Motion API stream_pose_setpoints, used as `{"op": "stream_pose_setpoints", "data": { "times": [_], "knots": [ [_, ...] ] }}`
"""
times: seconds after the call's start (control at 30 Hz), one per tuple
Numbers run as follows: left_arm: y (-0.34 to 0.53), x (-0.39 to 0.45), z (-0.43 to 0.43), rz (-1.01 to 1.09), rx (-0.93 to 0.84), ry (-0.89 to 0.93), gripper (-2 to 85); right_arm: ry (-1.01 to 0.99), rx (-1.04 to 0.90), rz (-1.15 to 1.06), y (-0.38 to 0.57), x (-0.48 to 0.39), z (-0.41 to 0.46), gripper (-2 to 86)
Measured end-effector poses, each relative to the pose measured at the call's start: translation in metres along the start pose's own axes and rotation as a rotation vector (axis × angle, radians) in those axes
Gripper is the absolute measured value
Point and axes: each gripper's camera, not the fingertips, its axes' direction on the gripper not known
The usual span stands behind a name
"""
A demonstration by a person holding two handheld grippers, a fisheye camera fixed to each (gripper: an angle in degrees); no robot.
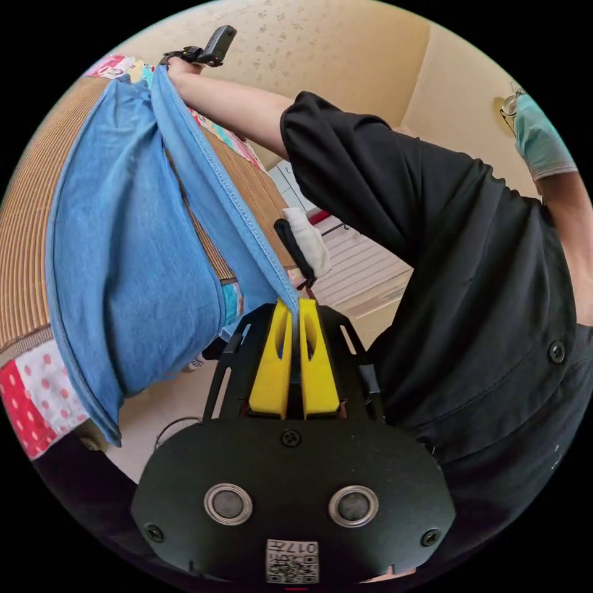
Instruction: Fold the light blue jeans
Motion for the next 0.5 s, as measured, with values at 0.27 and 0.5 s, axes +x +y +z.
{"op": "stream_pose_setpoints", "data": {
  "times": [0.27, 0.5],
  "knots": [
    [0.028, -0.058, -0.028, -0.238, -0.037, -0.171, -0.8, -0.351, -0.122, 0.123, 0.058, 0.027, -0.014, 1.9],
    [0.023, -0.072, -0.033, -0.295, -0.019, -0.123, -0.3, -0.48, -0.215, 0.066, 0.235, 0.07, -0.162, 3.3]
  ]
}}
